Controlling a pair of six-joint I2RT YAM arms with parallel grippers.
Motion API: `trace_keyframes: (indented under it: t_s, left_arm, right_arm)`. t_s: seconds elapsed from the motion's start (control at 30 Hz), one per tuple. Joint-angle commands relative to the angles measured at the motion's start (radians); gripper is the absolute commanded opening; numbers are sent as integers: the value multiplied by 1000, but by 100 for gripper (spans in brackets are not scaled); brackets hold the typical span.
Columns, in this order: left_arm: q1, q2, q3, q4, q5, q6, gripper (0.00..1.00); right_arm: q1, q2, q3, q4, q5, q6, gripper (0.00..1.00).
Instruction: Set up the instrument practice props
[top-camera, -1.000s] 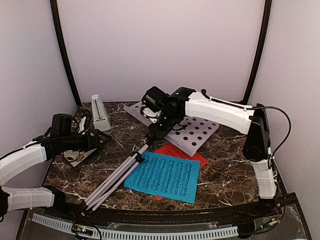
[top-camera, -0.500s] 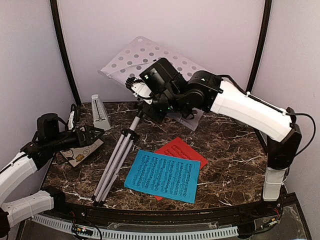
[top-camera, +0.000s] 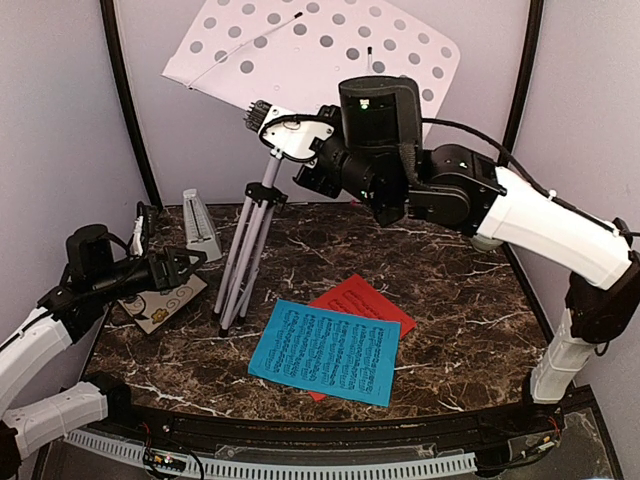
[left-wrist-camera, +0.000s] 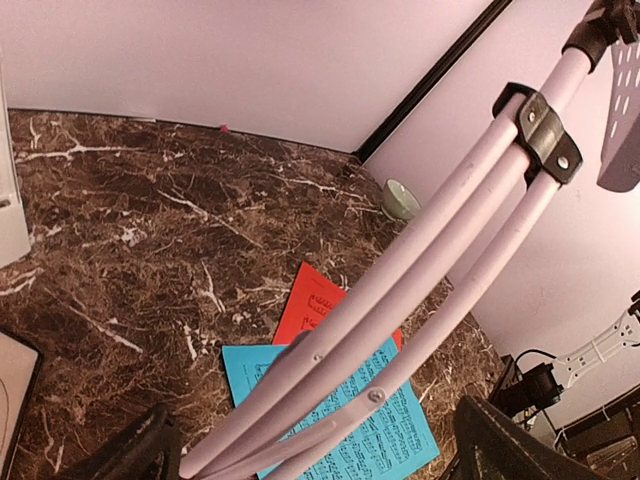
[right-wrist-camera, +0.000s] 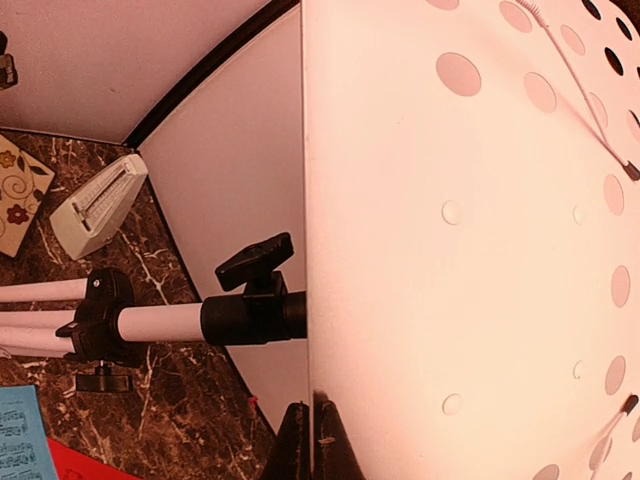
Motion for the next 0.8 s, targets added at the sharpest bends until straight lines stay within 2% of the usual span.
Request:
trace_keyframes:
  t_s: [0.0,0.23,0.47,0.53,0.67,0.77]
  left_arm:
    - [-26,-39,8,63,-60,88,95]
    - [-125,48,97,40,-216,289,87]
    - [-333,191,140,126,-404,471,81]
    - [-382,236,161,134,-447,493,78]
    - [-414,273,171,209,-570,504,69]
    - [-425,291,174,274,-637,512,68]
  right_arm:
    - [16,-70,149,481,26,-184,0]
    - [15,-68,148,527,-10,-328,0]
    - [16,-91,111,544,-11,-370,0]
    - [16,-95,108,539,-13,-371,0]
    - [18,-104,89,530,-14,-370,0]
    - [21,-112,72,536,-13,-367,0]
